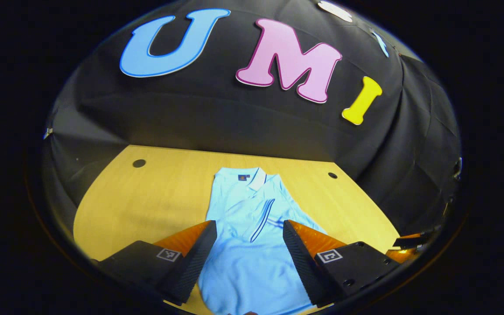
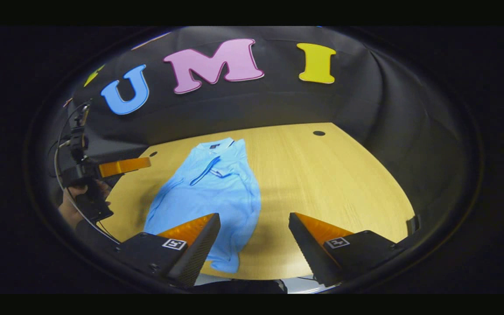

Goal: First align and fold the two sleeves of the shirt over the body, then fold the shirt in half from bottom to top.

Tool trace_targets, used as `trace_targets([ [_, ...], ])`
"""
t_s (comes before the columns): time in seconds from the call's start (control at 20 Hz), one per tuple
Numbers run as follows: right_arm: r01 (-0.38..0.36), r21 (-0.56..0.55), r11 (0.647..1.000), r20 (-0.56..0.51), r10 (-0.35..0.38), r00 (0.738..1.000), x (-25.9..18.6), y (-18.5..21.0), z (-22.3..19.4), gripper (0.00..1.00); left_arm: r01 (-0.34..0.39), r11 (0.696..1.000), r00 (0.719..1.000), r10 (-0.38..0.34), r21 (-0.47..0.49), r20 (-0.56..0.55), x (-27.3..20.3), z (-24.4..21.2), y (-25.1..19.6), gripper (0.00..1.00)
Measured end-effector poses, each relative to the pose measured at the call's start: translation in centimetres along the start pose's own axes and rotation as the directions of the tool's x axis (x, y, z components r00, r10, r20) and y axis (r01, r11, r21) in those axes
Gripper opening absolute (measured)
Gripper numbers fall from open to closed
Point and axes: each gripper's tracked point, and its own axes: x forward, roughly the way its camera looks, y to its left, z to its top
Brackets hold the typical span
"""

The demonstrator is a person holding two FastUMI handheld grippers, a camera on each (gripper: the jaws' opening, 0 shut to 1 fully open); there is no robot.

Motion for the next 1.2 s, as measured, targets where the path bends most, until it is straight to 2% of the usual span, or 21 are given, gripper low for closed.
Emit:
trace_targets([
  [0.1, -0.014, 0.012, 1.0, -0.04, 0.015, 0.999, -0.7, 1.4, -2.7, 0.99, -0.021, 0.999, 0.999, 0.022, 0.033, -0.025, -4.1, -3.6, 0.7, 0.97],
  [0.25, -0.033, 0.041, 0.999, -0.088, 0.037, 0.995, -1.2, 3.2, -6.2, 0.99, -0.031, 0.999, 0.997, 0.029, -0.026, -0.077, -8.0, -8.8, -0.3, 0.97],
  [0.4, -0.024, 0.029, 0.999, -0.135, 0.027, 0.99, -0.4, 3.7, -9.7, 0.99, -0.057, 0.998, 0.988, 0.057, 0.004, -0.145, -9.4, -14.7, -0.5, 0.97],
  [0.6, 0.01, 0.101, 0.995, -0.185, 0.009, 0.983, 2.5, 3.6, -13.7, 0.98, -0.095, 0.995, 0.961, 0.094, 0.009, -0.259, -9.1, -21.8, 0.2, 0.97],
  [0.65, 0.01, 0.098, 0.995, -0.195, 0.009, 0.981, 3.3, 3.7, -14.2, 0.98, -0.102, 0.995, 0.955, 0.101, 0.013, -0.277, -9.0, -22.8, 0.4, 0.97],
  [0.7, 0.017, 0.075, 0.997, -0.202, -0.002, 0.979, 3.8, 3.6, -14.7, 0.98, -0.101, 0.995, 0.952, 0.101, 0.014, -0.29, -9.0, -23.4, 0.5, 0.92],
  [0.75, 0.016, 0.05, 0.999, -0.211, -0.005, 0.977, 3.9, 3.4, -15.2, 0.98, -0.101, 0.995, 0.95, 0.102, 0.018, -0.296, -9.0, -24.1, 0.7, 0.92],
  [0.8, 0.014, 0.029, 0.999, -0.202, -0.008, 0.979, 4.0, 3.4, -15.0, 0.98, -0.105, 0.994, 0.949, 0.109, 0.029, -0.296, -9.0, -24.4, 1.0, 0.97],
  [0.95, 0.009, -0.022, 1.0, -0.219, -0.014, 0.976, 4.2, 3.5, -15.3, 0.98, -0.102, 0.99, 0.947, 0.128, 0.101, -0.295, -8.7, -24.7, 1.1, 0.96],
  [1.0, 0.008, -0.047, 0.999, -0.223, -0.018, 0.975, 4.3, 3.6, -15.3, 0.91, -0.104, 0.983, 0.942, 0.146, 0.149, -0.302, -8.8, -25.2, 1.2, 0.96],
  [1.05, 0.01, -0.079, 0.997, -0.239, -0.029, 0.971, 4.3, 3.6, -15.7, 0.98, -0.084, 0.983, 0.946, 0.131, 0.166, -0.295, -8.7, -25.0, 0.7, 0.94],
  [1.1, 0.01, -0.123, 0.992, -0.247, -0.041, 0.968, 4.3, 3.6, -15.8, 0.98, -0.078, 0.983, 0.947, 0.126, 0.168, -0.296, -8.5, -25.1, 0.5, 0.93],
  [1.15, 0.01, -0.176, 0.984, -0.261, -0.056, 0.964, 4.4, 3.6, -16.2, 0.97, -0.083, 0.983, 0.948, 0.129, 0.164, -0.291, -8.4, -25.0, 0.4, 0.78],
  [1.2, -0.015, -0.199, 0.98, -0.262, -0.038, 0.964, 4.6, 4.3, -16.0, 0.97, -0.076, 0.984, 0.949, 0.12, 0.159, -0.291, -8.4, -25.1, 0.2, 0.76],
])
